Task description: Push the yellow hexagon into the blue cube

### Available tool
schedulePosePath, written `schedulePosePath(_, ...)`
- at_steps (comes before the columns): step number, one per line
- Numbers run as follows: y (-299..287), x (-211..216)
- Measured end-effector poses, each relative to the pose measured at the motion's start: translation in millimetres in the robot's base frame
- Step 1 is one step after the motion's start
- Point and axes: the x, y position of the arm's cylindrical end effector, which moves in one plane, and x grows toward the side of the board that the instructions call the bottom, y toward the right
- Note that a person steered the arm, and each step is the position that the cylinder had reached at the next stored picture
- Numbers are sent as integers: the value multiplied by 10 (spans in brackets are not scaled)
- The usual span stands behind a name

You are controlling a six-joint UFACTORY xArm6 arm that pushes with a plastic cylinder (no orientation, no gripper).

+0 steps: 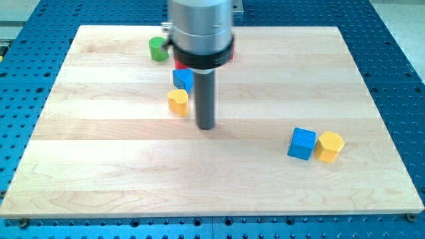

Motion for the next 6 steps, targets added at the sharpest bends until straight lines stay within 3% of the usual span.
schedulePosePath(2, 2131, 109)
schedulePosePath(3, 2165, 582)
schedulePosePath(4, 1651, 517)
schedulePosePath(5, 577, 410)
schedulePosePath(6, 30, 418)
